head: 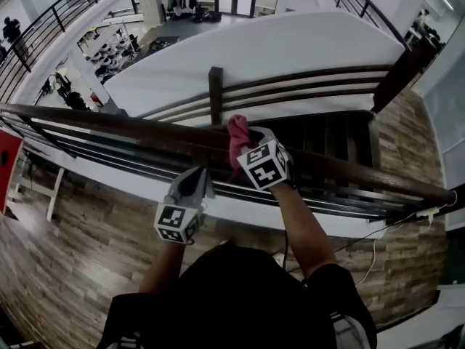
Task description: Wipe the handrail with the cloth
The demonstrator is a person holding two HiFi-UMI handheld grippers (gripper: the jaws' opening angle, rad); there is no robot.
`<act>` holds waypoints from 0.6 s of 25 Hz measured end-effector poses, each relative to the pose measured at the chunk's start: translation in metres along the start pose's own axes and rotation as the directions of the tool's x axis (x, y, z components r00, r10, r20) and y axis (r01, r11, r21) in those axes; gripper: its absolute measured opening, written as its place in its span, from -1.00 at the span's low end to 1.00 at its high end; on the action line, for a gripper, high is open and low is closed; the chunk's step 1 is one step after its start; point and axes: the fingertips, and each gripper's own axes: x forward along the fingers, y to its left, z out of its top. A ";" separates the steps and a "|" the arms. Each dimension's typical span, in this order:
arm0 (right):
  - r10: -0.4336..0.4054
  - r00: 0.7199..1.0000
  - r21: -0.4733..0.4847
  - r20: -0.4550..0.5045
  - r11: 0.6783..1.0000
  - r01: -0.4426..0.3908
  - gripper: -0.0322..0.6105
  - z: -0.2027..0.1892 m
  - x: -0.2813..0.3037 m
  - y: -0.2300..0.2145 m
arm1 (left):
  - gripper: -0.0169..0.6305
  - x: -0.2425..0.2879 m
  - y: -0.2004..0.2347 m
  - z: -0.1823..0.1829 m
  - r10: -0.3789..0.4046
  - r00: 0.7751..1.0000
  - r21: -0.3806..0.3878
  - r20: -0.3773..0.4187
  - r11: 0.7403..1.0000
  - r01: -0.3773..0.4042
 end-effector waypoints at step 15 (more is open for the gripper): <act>-0.066 0.998 0.030 -0.020 0.997 0.066 -0.74 -0.058 -0.053 -0.055 | -0.95 0.041 -0.090 -0.002 -0.091 0.996 0.021 -0.010 0.996 0.092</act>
